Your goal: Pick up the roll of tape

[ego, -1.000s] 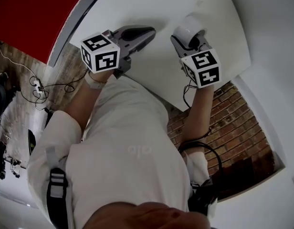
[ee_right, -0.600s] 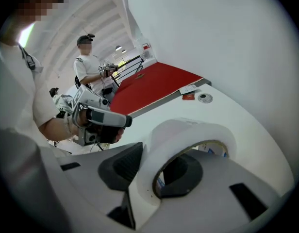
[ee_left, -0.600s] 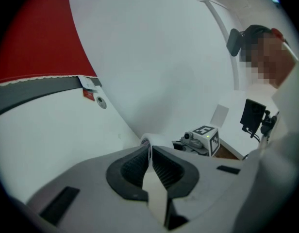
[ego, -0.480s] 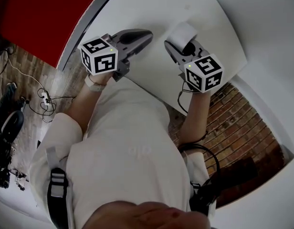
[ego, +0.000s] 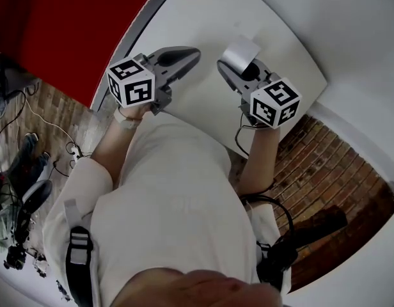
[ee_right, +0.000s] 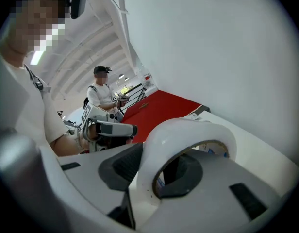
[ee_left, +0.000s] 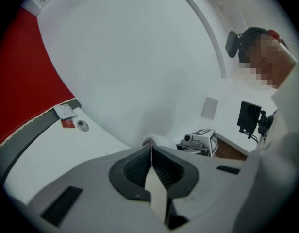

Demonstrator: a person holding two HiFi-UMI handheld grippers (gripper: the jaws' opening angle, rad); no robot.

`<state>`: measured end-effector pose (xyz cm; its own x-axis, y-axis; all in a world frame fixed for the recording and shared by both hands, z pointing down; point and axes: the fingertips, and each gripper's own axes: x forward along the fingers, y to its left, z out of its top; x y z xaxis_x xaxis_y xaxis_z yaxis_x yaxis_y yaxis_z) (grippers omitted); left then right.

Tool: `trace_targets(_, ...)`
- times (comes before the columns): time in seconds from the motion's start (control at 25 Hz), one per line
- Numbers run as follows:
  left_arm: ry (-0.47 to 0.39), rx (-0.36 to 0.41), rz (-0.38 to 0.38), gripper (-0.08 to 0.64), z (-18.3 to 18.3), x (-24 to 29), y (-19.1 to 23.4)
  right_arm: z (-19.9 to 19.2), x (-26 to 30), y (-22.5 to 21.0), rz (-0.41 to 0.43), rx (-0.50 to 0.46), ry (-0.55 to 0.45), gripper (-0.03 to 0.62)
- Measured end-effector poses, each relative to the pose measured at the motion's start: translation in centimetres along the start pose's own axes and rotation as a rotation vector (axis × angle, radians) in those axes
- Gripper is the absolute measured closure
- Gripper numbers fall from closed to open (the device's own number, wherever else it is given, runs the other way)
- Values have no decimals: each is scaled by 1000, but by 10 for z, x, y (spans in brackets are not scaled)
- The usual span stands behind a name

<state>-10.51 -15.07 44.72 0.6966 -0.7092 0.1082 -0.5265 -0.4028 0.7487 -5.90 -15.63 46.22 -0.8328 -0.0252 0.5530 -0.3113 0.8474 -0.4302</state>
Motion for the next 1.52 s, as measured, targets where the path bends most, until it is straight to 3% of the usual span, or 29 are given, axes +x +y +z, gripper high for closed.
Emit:
trace_targets(0.56,58,210,-41,549,36,16,-87,52,-88,33,71,30,-327,471)
trace_targets(1.2,64,399,-79,549,15,48,-198,47,-224,60,75,-12,-606,471)
trace_targets(1.52,61,414,-137,549,20,47,-220,58,-253,77,61,-16,-690,471)
